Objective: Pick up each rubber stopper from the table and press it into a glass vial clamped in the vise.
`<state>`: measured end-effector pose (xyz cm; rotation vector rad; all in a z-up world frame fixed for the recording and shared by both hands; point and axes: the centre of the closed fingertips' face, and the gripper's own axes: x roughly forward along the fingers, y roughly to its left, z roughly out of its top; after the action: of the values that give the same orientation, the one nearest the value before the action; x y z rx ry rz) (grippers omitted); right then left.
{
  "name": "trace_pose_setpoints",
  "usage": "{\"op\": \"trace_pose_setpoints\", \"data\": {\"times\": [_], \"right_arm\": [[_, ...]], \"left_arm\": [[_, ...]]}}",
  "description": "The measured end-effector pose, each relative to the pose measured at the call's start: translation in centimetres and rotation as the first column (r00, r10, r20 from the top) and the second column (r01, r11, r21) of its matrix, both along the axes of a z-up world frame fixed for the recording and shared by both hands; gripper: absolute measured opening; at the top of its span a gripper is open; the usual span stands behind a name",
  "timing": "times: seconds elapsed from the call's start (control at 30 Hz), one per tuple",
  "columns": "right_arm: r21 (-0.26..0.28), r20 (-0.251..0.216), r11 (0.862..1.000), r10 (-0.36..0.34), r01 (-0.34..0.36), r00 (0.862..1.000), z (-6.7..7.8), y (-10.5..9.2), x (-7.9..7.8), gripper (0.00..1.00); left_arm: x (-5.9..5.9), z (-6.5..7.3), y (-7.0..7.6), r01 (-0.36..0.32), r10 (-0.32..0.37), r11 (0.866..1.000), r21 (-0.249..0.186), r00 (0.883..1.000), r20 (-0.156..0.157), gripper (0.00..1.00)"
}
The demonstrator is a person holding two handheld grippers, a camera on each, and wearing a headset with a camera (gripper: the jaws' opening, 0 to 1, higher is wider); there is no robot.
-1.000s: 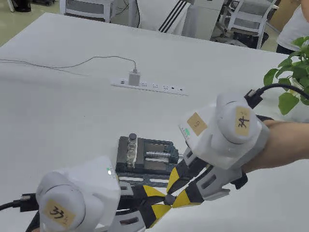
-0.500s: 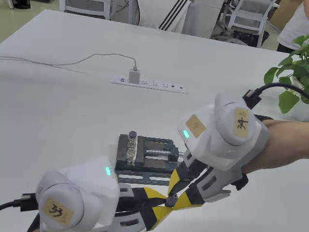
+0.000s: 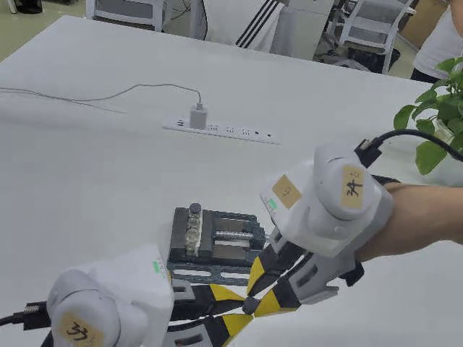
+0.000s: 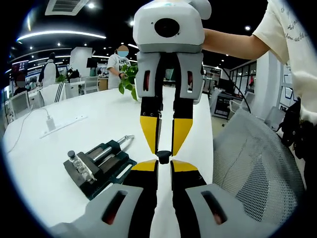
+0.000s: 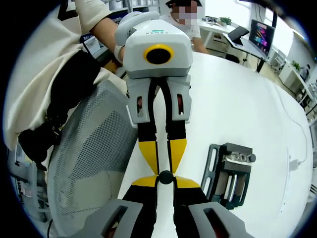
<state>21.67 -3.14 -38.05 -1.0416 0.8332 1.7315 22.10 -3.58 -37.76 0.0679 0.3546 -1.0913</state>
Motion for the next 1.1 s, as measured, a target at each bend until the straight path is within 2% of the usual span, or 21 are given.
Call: {"op": "trace_pose_setpoints", "data": {"times": [0.13,0.23,0.37,0.53,0.7,0.77,0.8,0.9,1.0,1.1], "right_arm": [[-0.012,0.004,1.000,-0.012,0.012,1.000,-0.5,-0.2,0.9,0.07],[-0.019,0.001,0.999,-0.027,0.027,1.000,-0.9,-0.3,1.5,0.07],[-0.039,0.012,0.999,-0.037,0.037,0.999,-1.7,-0.6,2.6,0.07],[-0.049,0.000,0.998,-0.042,0.042,0.999,-1.8,-0.2,3.2,0.07],[-0.053,0.013,0.998,-0.032,0.032,0.999,-2.0,0.7,4.1,0.07],[-0.054,0.020,0.998,-0.027,0.028,0.999,-2.0,1.1,4.5,0.07],[-0.055,0.026,0.998,-0.022,0.024,0.999,-2.0,1.3,4.8,0.07],[-0.061,0.039,0.998,-0.012,0.014,0.999,-1.9,1.8,5.8,0.07],[-0.064,0.053,0.998,-0.005,0.008,0.999,-1.7,2.3,6.7,0.07],[-0.065,0.074,0.998,0.003,0.002,0.997,-1.7,2.9,7.6,0.07]], "left_arm": [[0.5,-0.3,0.9,-0.052,0.052,0.999,-0.014,0.999,-0.008,0.14],[1.1,-0.4,1.7,-0.096,0.096,0.995,-0.005,0.995,-0.003,0.27],[1.5,-0.6,2.9,-0.140,0.140,0.990,-0.004,0.990,-0.004,0.37],[1.5,-1.1,4.0,-0.161,0.161,0.987,0.006,0.987,-0.011,0.50],[1.5,-1.7,5.1,-0.196,0.196,0.980,0.020,0.980,-0.017,0.64],[1.5,-1.8,5.3,-0.203,0.203,0.979,0.016,0.979,-0.025,0.70],[1.5,-1.9,5.5,-0.212,0.212,0.977,0.010,0.977,-0.030,0.77],[1.6,-2.5,6.0,-0.231,0.232,0.973,0.024,0.972,-0.042,0.92],[1.7,-3.1,6.5,-0.257,0.259,0.965,0.043,0.964,-0.059,0.99],[1.5,-3.5,6.8,-0.259,0.262,0.964,0.054,0.962,-0.077,0.99]]}}
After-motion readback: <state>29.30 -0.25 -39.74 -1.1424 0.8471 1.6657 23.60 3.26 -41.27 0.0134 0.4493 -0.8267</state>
